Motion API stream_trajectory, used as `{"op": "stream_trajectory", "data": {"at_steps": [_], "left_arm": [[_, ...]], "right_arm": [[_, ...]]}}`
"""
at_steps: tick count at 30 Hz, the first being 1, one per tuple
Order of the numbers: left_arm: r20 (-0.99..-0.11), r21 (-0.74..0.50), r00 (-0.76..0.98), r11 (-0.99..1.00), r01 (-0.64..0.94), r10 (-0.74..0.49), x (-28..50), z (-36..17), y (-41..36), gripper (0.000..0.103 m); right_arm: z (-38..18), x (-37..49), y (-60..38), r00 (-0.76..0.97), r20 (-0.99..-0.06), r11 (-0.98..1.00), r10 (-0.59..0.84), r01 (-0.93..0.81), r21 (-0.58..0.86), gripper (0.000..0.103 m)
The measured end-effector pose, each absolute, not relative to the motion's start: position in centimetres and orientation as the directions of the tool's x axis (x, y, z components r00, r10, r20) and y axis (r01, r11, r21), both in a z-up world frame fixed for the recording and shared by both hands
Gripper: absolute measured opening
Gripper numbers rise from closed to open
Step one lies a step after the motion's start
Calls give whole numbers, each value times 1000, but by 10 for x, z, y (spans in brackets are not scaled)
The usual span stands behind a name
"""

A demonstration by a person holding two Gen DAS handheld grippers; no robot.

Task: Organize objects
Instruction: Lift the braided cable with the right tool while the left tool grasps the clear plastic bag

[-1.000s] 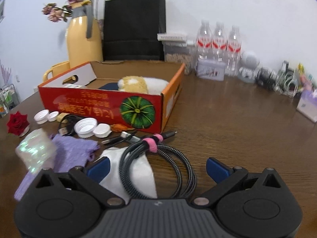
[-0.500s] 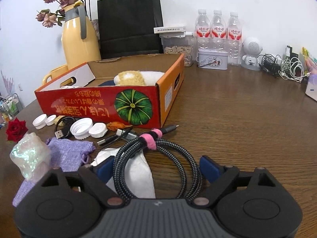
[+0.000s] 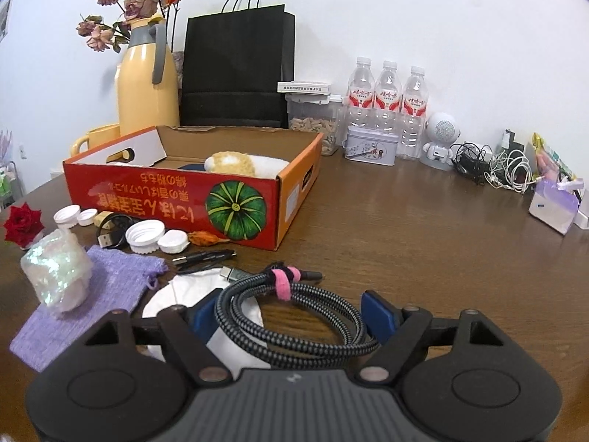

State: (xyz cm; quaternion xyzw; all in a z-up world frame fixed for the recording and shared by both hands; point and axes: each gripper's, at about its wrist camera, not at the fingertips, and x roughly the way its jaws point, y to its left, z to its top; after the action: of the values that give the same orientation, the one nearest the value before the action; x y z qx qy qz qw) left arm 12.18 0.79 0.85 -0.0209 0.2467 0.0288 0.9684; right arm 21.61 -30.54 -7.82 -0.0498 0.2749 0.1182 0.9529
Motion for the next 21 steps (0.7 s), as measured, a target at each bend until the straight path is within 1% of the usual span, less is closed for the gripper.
{"op": "stream_trajectory", "data": {"at_steps": [4, 6, 10, 14, 16, 17, 18, 21], "left_arm": [[-480, -23, 877, 998, -57, 39, 122, 8, 3, 103], [-480, -21, 876, 998, -57, 40, 122, 8, 3, 103], [-482, -21, 875, 998, -62, 44, 122, 7, 2, 103], [-481, -24, 876, 998, -52, 34, 123, 7, 0, 103], [-478, -35, 878, 999, -38, 17, 124, 8, -3, 103], [-479, -35, 878, 999, -33, 12, 124, 8, -5, 103], [-478, -36, 878, 999, -25, 5, 126, 8, -8, 103], [-484, -52, 874, 999, 7, -31, 132, 6, -18, 103]], "right_arm": [[-81, 219, -309, 806, -552, 965, 214, -262, -9, 83], [-82, 221, -310, 801, -559, 963, 215, -269, -15, 92], [-86, 232, -315, 767, -598, 956, 231, -294, -9, 95], [-91, 242, -324, 728, -632, 954, 267, -295, 64, 99], [-91, 241, -325, 727, -632, 953, 268, -295, 64, 99], [-91, 240, -324, 728, -632, 953, 266, -296, 60, 96], [-91, 239, -324, 729, -629, 952, 271, -300, 62, 87], [-90, 235, -323, 736, -616, 948, 282, -311, 63, 85]]}}
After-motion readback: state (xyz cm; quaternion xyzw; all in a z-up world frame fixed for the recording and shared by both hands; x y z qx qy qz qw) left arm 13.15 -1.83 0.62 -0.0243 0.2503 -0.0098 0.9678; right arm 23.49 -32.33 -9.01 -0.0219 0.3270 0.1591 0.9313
